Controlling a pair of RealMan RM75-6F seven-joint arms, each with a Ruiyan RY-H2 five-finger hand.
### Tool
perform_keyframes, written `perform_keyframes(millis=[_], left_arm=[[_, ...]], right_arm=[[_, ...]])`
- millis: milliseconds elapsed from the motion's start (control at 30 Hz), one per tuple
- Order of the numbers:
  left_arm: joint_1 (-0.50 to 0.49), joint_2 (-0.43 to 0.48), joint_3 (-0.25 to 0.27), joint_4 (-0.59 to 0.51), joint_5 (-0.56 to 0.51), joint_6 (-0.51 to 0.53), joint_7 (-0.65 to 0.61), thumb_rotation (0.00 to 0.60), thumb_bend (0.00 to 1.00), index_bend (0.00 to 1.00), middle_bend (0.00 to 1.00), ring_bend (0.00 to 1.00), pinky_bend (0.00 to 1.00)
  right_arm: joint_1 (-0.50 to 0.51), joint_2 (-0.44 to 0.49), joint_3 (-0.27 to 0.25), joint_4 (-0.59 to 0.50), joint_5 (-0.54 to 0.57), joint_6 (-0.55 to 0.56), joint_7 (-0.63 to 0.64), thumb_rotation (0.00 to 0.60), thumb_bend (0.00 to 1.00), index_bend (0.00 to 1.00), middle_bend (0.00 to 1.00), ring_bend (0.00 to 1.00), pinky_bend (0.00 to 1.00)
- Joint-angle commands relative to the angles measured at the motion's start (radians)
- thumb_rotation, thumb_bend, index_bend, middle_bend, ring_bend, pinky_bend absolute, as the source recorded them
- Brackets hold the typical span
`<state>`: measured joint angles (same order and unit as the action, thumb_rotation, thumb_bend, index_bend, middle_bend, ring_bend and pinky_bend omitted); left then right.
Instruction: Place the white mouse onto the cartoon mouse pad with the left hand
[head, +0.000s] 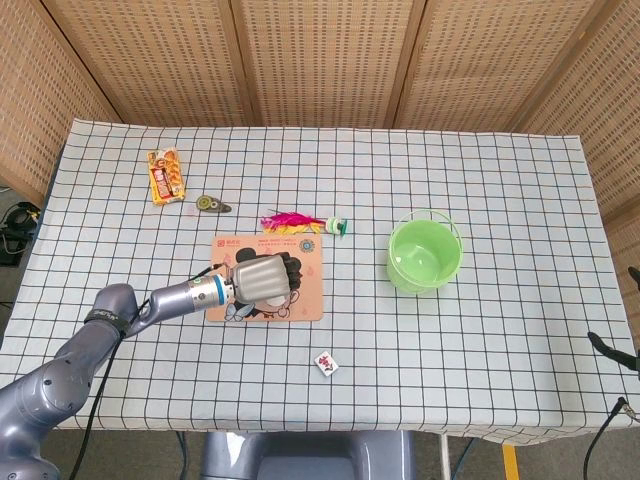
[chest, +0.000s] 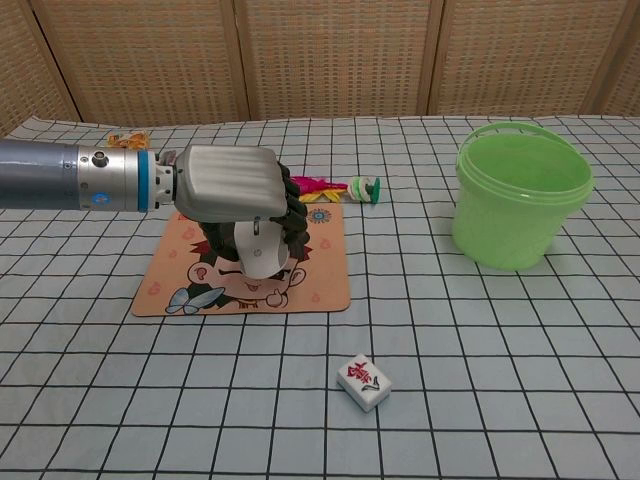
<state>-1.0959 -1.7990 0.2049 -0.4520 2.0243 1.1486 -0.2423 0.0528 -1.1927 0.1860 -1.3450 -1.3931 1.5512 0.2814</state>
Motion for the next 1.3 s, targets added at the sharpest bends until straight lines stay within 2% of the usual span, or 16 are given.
perform_keyframes(millis=[33,367,533,633,700,800,833,933,1133,1300], left_arm=[[0.003,-0.006,0.013,0.022,-0.001,0.013,-0.014,0.600,0.50,0.70,0.46,0.39,0.42],[0.029,-0.016,0.052,0.075,-0.011,0.020,-0.037,0.600,0.49,0.67,0.43,0.36,0.39],[0.036,-0.029,0.066,0.103,-0.019,0.015,-0.048,0.600,0.49,0.62,0.38,0.31,0.35],[0.037,-0.036,0.075,0.118,-0.023,0.014,-0.048,0.600,0.47,0.53,0.29,0.20,0.26],[0.039,-0.041,0.076,0.127,-0.030,0.015,-0.049,0.600,0.42,0.41,0.18,0.07,0.16],[0.041,-0.044,0.074,0.139,-0.041,0.018,-0.040,0.600,0.37,0.24,0.03,0.00,0.07],[0.042,-0.044,0.070,0.141,-0.047,0.021,-0.038,0.600,0.37,0.21,0.01,0.00,0.06],[0.046,-0.037,0.072,0.137,-0.053,0.034,-0.038,0.600,0.37,0.16,0.00,0.00,0.06],[0.068,-0.006,0.084,0.113,-0.058,0.074,-0.019,0.600,0.34,0.15,0.00,0.00,0.05],[0.096,0.031,0.068,0.066,-0.084,0.128,-0.012,0.600,0.34,0.14,0.00,0.00,0.04]], right_arm=[[0.000,0.000,-0.001,0.000,-0.003,0.001,0.000,0.600,0.08,0.13,0.00,0.00,0.00],[0.002,-0.005,-0.004,-0.001,-0.012,0.001,-0.011,0.600,0.08,0.13,0.00,0.00,0.00],[0.003,-0.009,-0.005,-0.002,-0.013,0.000,-0.019,0.600,0.08,0.13,0.00,0.00,0.00],[0.003,-0.010,-0.005,-0.002,-0.014,0.001,-0.023,0.600,0.08,0.13,0.00,0.00,0.00],[0.003,-0.010,-0.005,-0.002,-0.013,0.000,-0.024,0.600,0.08,0.13,0.00,0.00,0.00],[0.002,-0.010,-0.004,-0.003,-0.013,0.002,-0.026,0.600,0.08,0.13,0.00,0.00,0.00],[0.002,-0.010,-0.005,-0.004,-0.015,0.003,-0.026,0.600,0.08,0.13,0.00,0.00,0.00],[0.002,-0.010,-0.006,-0.005,-0.018,0.004,-0.030,0.600,0.08,0.13,0.00,0.00,0.00],[0.001,-0.011,-0.010,-0.009,-0.028,0.010,-0.032,0.600,0.08,0.13,0.00,0.00,0.00],[0.000,-0.009,-0.013,-0.014,-0.036,0.014,-0.030,0.600,0.08,0.13,0.00,0.00,0.00]])
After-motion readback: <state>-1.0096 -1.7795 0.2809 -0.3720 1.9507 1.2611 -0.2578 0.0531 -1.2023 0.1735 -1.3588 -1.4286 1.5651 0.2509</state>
